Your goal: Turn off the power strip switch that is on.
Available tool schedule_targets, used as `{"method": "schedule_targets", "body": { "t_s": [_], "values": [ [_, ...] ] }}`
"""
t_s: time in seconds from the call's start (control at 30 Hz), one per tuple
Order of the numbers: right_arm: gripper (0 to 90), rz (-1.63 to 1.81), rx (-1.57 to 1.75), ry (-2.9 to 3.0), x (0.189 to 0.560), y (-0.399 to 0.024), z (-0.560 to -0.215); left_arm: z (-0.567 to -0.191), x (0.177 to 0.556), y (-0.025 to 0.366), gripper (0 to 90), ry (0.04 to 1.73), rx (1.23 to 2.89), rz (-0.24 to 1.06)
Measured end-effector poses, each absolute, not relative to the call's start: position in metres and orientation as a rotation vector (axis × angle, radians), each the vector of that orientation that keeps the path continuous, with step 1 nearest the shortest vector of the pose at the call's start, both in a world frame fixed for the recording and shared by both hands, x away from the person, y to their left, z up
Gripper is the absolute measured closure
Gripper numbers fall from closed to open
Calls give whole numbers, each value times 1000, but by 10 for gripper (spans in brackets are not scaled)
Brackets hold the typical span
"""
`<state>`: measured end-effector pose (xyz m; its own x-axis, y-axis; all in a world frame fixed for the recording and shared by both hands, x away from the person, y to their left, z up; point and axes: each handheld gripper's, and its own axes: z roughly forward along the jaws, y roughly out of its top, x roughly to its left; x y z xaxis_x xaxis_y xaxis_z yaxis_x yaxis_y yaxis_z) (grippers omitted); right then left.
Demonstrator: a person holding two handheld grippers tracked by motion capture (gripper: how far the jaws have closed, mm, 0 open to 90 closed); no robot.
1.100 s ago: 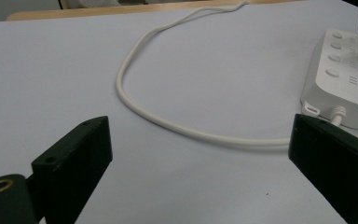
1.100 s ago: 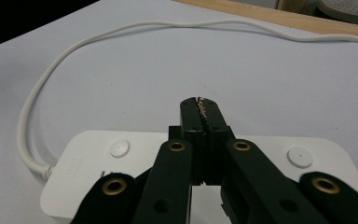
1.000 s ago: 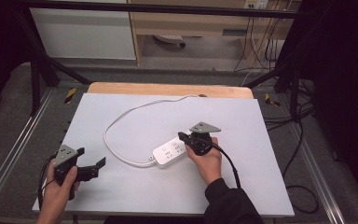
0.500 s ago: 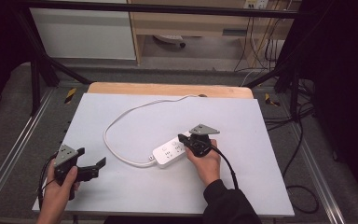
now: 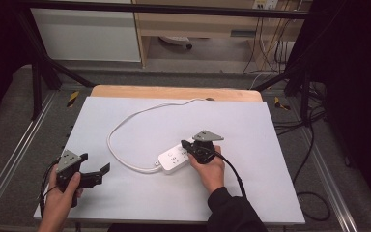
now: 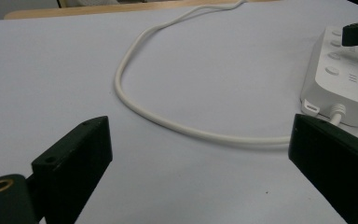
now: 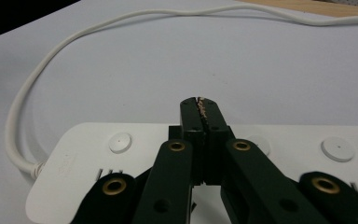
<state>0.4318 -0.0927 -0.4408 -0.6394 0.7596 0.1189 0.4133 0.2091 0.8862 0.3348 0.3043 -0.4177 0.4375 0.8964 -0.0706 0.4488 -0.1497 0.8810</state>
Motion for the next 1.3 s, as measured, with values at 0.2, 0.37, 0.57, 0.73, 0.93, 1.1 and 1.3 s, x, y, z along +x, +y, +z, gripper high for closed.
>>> {"method": "schedule_targets", "body": {
  "t_s": [0.2, 0.37, 0.57, 0.73, 0.93, 1.1, 1.3],
  "values": [
    [900, 1409, 1094, 2141, 431, -89, -443, -418, 335, 304, 59, 1158, 1771, 610],
    [900, 1407, 1088, 2138, 431, -87, -445, -418, 335, 304, 59, 1159, 1773, 609],
    [900, 1401, 1087, 2132, 430, -84, -447, -418, 335, 304, 59, 1160, 1774, 608],
    [900, 1395, 1090, 2131, 430, -83, -448, -418, 335, 304, 59, 1158, 1775, 607],
    [900, 1388, 1087, 2133, 431, -83, -449, -418, 335, 304, 59, 1158, 1773, 609],
    [900, 1386, 1089, 2130, 431, -82, -450, -418, 335, 304, 59, 1158, 1774, 608],
    [900, 1381, 1092, 2130, 431, -82, -451, -418, 335, 304, 59, 1158, 1775, 608]
  ]
}}
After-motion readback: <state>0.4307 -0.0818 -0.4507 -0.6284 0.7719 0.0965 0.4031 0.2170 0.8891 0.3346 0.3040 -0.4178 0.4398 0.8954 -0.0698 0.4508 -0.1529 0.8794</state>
